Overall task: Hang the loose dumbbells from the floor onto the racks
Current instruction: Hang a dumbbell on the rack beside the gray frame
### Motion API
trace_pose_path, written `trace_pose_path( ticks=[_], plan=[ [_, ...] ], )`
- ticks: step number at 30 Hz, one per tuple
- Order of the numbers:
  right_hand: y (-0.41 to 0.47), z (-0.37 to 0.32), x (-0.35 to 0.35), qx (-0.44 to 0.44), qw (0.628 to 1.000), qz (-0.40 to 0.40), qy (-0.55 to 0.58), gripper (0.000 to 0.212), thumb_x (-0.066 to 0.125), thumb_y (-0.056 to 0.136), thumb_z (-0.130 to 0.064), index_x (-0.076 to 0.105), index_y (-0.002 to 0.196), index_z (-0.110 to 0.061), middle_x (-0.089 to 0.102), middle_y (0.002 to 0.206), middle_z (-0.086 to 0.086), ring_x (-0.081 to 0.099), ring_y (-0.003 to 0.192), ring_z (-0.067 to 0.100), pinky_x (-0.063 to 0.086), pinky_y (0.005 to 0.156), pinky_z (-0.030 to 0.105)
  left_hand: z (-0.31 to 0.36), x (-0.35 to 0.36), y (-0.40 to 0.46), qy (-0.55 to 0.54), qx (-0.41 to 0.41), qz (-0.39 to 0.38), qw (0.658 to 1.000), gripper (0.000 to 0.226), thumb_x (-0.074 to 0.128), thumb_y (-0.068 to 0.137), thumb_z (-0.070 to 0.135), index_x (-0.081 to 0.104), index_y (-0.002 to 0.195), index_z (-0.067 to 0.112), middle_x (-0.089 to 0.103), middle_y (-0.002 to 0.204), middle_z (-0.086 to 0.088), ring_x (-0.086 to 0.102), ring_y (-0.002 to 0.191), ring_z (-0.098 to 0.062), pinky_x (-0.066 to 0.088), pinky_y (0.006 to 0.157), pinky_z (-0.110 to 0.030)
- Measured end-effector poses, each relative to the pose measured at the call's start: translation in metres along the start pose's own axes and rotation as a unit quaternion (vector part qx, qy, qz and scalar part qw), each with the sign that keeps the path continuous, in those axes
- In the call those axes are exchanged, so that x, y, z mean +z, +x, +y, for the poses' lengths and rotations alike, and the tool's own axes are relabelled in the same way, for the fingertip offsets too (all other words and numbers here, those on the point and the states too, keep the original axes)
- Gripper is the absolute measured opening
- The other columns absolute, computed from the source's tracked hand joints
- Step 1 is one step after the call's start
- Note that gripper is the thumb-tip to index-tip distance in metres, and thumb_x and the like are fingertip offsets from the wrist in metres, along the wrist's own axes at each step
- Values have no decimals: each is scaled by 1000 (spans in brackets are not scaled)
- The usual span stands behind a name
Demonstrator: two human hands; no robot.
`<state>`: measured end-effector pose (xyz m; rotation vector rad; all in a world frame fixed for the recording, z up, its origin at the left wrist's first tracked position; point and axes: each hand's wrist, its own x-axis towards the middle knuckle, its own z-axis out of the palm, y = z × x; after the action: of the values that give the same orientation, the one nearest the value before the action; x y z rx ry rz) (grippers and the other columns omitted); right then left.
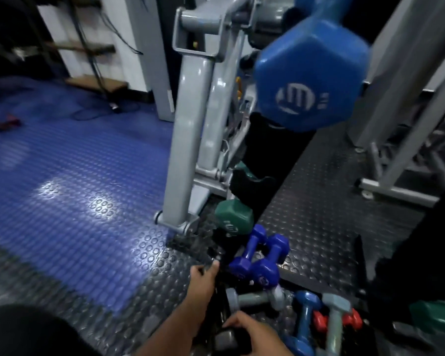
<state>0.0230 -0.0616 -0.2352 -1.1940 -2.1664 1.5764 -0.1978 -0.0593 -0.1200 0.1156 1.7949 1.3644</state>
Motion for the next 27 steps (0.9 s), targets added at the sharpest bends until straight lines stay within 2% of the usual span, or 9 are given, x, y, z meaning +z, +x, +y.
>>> trace_pose_path(
  ticks=[1,3,6,9,11,16,21,25,27],
  plan=[
    [-3,-46,-6,1,998,-59,9,42,72,78,-56,62,118,-52,56,130,-30,45,112,-24,34,90,-1,11,-9,2,-13,1,11,1000,35,74,95,30,53,111,6,71,107,-19,71,94,-31,59,89,-47],
    [-3,-157,-32,-7,996,-71,-53,52,75,70,-43,58,115,-64,47,134,-30,49,120,-14,36,103,9,32,-24,14,-48,10,37,998,39,70,98,38,56,112,4,72,104,-20,72,93,-35,60,83,-47],
    [15,-199,-21,-31,994,-82,-67,73,83,59,-25,58,106,-76,46,124,-20,51,115,-11,35,100,4,61,-39,42,-93,23,56,994,41,68,96,47,59,112,10,72,108,-20,71,100,-36,59,89,-50],
    [36,-212,-12,-34,998,-27,-44,79,87,63,-11,61,115,-63,48,122,-19,49,112,-20,30,95,-3,88,-36,65,-100,28,27,994,52,74,78,64,60,111,26,73,113,-11,71,108,-30,55,100,-54],
    [50,-217,-9,-54,998,-4,-40,76,87,67,-10,60,122,-56,44,124,-21,41,116,-23,26,96,-5,104,-31,80,-68,66,22,995,44,72,86,59,60,109,24,72,114,-7,68,111,-26,52,105,-49],
    [89,-216,10,-38,996,68,-52,74,84,73,-4,64,129,-49,45,122,-18,46,113,-18,36,101,3,126,-21,130,-8,67,33,997,57,64,72,77,59,101,28,70,114,-3,65,108,-23,50,105,-41],
    [124,-201,26,24,988,148,-31,76,79,81,4,55,124,-53,45,121,-15,54,110,1,41,102,6,139,4,155,79,84,18,993,46,73,83,63,63,112,29,66,112,3,62,111,-23,49,102,-37],
    [138,-191,37,39,980,193,-30,76,82,82,0,58,142,-40,43,126,-12,56,118,9,52,107,36,145,16,175,168,101,7,981,37,59,94,60,70,114,31,73,119,-3,64,115,-28,49,101,-35],
    [137,-190,38,47,978,203,0,72,82,84,-1,59,141,-38,44,129,-10,55,121,8,52,105,30,142,20,180,199,108,-32,974,34,51,101,51,71,121,32,71,128,-3,62,121,-27,48,102,-32]
  ],
)
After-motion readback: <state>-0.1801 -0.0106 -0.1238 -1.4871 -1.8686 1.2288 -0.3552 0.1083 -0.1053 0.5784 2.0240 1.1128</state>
